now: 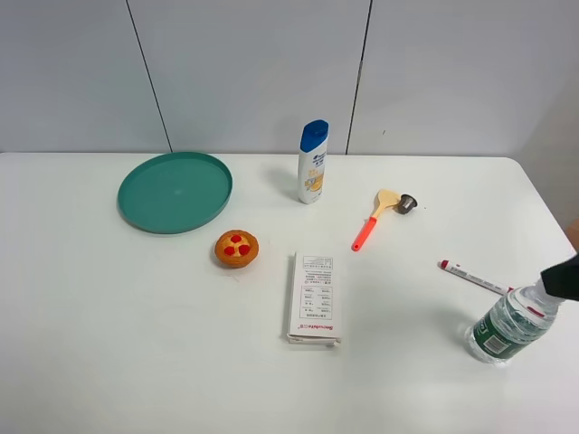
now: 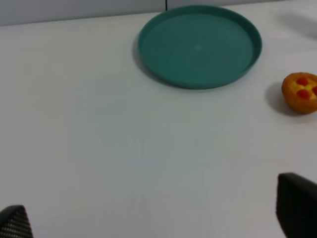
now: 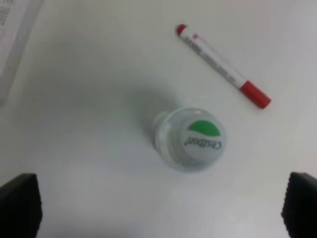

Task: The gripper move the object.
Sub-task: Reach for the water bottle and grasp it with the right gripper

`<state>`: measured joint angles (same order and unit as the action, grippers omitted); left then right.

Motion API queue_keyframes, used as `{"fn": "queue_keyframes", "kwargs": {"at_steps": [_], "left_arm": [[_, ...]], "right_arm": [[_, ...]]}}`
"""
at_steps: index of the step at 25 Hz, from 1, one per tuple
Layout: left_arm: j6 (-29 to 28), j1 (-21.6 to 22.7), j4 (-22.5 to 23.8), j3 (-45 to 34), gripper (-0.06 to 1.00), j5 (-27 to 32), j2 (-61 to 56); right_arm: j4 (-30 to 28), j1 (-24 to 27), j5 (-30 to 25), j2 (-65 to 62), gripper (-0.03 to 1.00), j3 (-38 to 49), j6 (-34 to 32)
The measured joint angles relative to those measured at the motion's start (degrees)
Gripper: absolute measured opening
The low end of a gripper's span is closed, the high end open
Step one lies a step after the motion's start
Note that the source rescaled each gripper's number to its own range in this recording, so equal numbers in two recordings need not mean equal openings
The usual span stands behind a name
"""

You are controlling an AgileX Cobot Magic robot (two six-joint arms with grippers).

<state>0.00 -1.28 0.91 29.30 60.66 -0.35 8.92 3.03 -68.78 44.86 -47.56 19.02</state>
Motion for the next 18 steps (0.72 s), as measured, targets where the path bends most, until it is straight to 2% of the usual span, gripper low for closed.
{"fn": "queue_keyframes", "kwargs": {"at_steps": [5, 18], "left_arm": [[0.0, 0.0, 0.0, 0.0, 1.0, 0.0, 0.0], [0.0, 0.0, 0.0, 0.0, 1.0, 0.0, 0.0]], "right_arm": [[1.9, 0.0, -0.6, 7.4, 0.96, -1.5, 2.8], [-4.8, 0.0, -0.8, 11.6, 0.96, -1.6, 4.0]]}}
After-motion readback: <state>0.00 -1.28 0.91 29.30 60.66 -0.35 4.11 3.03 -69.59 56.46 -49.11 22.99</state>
